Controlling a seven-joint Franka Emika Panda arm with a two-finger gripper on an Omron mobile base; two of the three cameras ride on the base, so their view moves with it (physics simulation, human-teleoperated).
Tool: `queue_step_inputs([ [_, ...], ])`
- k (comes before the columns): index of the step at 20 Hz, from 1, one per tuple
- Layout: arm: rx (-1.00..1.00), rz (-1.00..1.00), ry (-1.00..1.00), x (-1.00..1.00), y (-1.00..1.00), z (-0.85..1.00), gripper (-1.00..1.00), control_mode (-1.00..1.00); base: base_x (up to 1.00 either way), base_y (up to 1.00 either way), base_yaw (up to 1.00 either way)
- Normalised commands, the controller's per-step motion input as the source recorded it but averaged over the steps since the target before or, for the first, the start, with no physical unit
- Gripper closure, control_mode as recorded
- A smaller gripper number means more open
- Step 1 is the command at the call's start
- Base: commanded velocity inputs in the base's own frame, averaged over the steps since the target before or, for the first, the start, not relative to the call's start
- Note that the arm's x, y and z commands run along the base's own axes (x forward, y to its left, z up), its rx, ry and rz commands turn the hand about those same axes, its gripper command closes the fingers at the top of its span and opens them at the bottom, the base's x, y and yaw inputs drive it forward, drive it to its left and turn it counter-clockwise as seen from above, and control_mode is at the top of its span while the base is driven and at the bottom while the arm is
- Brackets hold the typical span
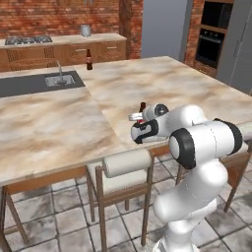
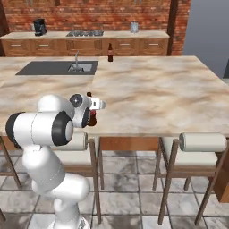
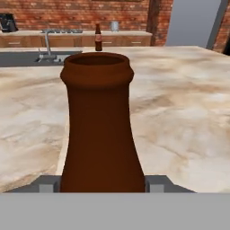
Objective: Place the large bottle from the dining counter next to the other large bottle outside the sink, and place the small bottle from the dining counter next to the other small bottle inside the sink.
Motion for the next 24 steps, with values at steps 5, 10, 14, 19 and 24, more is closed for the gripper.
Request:
queue_step_inputs([
  [5,0.00,0.00,0.00,0.00,0.00,0.00,1.00,1.00,0.00,-1.00,0.03],
  [10,0.00,0.00,0.00,0.00,0.00,0.00,1.00,1.00,0.00,-1.00,0.02],
  [14,0.00,0.00,0.00,0.00,0.00,0.00,1.00,1.00,0.03,-1.00,0.02],
  [19,0.00,0.00,0.00,0.00,0.00,0.00,1.00,1.00,0.03,-1.00,0.02],
  [24,0.00,0.00,0.00,0.00,0.00,0.00,1.00,1.00,0.04,-1.00,0.02],
])
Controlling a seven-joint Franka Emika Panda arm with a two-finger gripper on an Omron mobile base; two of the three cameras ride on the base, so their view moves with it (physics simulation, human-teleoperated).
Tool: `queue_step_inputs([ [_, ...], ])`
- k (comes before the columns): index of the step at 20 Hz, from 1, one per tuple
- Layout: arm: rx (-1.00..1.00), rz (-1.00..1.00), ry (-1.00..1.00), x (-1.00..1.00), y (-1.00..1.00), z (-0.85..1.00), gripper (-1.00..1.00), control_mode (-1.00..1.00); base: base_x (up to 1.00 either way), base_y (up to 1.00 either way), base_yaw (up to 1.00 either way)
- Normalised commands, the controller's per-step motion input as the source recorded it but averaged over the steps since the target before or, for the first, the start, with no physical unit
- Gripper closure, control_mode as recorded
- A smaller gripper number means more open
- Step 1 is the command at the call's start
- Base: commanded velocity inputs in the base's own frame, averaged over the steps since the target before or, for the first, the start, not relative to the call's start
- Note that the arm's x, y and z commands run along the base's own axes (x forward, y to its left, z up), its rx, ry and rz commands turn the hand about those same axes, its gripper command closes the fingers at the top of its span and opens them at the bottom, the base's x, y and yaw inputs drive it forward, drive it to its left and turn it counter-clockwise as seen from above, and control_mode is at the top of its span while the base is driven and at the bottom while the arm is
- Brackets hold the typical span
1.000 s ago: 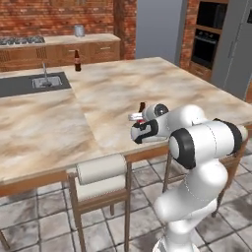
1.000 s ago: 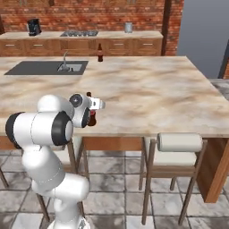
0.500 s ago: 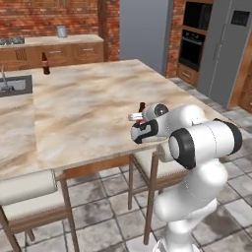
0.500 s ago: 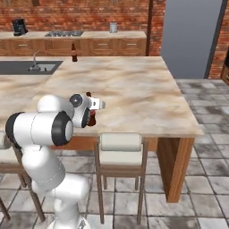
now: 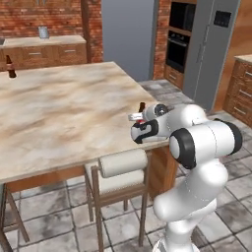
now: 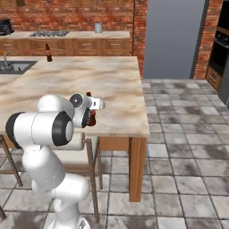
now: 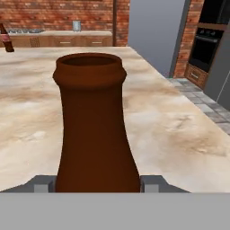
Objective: Place the large bottle from the dining counter next to the other large bottle outside the sink, and place the small bottle from the dining counter next to the other small bottle inside the sink.
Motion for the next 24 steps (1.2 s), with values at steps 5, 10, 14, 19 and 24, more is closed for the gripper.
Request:
queue_step_inputs([
  [5,0.00,0.00,0.00,0.00,0.00,0.00,1.00,1.00,0.05,-1.00,0.02],
  [10,0.00,0.00,0.00,0.00,0.00,0.00,1.00,1.00,0.15,-1.00,0.01],
  [14,0.00,0.00,0.00,0.00,0.00,0.00,1.00,1.00,0.21,-1.00,0.03],
  [19,0.00,0.00,0.00,0.00,0.00,0.00,1.00,1.00,0.40,-0.96,0.06],
  [24,0.00,0.00,0.00,0.00,0.00,0.00,1.00,1.00,0.80,-0.75,0.06],
])
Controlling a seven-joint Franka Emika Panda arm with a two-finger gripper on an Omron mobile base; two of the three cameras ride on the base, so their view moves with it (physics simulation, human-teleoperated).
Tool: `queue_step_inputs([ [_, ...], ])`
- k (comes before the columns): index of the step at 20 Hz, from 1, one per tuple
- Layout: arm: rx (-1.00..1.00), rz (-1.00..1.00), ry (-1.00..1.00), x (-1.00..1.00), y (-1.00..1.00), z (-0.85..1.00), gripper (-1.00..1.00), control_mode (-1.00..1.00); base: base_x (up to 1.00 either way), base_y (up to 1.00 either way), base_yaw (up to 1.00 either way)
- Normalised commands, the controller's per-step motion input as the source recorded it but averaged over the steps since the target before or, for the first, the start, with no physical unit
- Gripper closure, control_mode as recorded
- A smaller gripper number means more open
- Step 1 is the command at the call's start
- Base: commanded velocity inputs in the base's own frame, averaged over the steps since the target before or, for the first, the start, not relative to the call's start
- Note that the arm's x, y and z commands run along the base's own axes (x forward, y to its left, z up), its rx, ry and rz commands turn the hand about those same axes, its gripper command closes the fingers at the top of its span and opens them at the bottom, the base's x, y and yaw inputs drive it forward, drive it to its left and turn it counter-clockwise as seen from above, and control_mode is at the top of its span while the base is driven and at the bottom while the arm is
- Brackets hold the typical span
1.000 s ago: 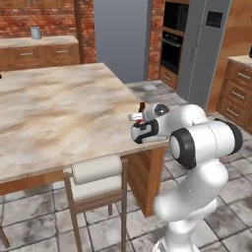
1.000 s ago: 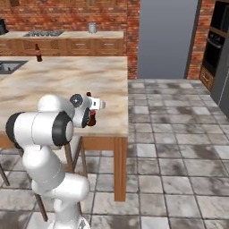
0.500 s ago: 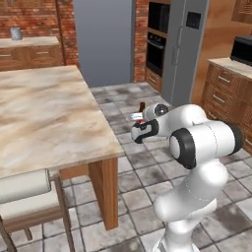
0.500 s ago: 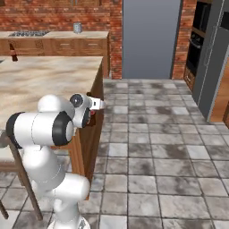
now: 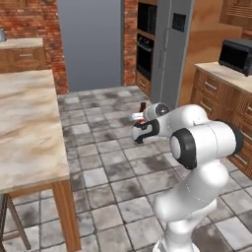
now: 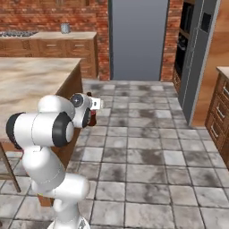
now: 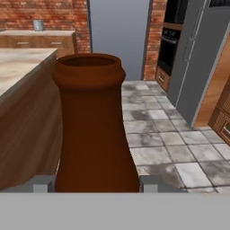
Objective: Place the large bottle from the dining counter next to the other large bottle outside the sink, and place the small bottle from the dining counter next to the other small bottle inside the sink.
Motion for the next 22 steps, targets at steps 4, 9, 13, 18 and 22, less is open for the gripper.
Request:
queue_step_inputs([
  [4,0.00,0.00,0.00,0.00,0.00,0.00,1.00,1.00,1.00,-0.41,0.00],
  [9,0.00,0.00,0.00,0.00,0.00,0.00,1.00,1.00,1.00,-0.19,0.06],
  [13,0.00,0.00,0.00,0.00,0.00,0.00,1.00,1.00,1.00,-0.11,0.21],
  [18,0.00,0.00,0.00,0.00,0.00,0.00,1.00,1.00,1.00,-0.30,0.27],
  [22,0.00,0.00,0.00,0.00,0.00,0.00,1.00,1.00,1.00,-0.53,0.29],
])
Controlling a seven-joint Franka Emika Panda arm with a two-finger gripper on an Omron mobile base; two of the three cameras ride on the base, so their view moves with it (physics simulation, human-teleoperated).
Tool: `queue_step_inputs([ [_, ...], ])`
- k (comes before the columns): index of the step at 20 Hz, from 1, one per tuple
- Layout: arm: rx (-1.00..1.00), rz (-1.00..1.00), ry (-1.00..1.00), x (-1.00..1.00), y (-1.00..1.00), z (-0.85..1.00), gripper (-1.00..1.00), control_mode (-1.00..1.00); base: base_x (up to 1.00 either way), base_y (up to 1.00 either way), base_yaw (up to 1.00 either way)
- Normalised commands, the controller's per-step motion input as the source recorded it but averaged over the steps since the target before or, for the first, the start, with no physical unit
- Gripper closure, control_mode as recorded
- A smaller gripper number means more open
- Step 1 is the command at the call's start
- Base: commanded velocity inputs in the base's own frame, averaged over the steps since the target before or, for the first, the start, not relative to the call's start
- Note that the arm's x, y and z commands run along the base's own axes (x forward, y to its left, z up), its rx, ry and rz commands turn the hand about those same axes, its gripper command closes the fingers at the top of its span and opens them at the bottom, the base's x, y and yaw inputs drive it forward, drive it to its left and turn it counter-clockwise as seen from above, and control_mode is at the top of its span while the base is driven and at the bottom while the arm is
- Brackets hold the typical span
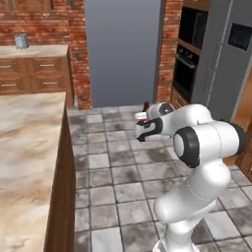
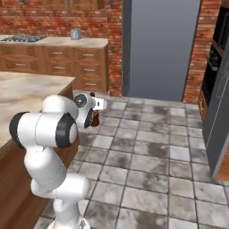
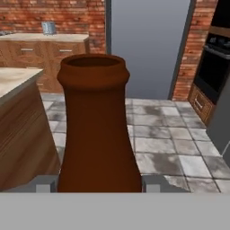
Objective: Place the large bottle from the dining counter next to the other large bottle outside the sink, and place the small bottle from the dining counter next to the other small bottle inside the sink.
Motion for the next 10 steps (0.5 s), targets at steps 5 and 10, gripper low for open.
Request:
queue_step_inputs([
  [5,0.00,0.00,0.00,0.00,0.00,0.00,1.00,1.00,1.00,-0.61,0.32],
  [10,0.00,0.00,0.00,0.00,0.00,0.00,1.00,1.00,1.00,-0.65,0.36],
])
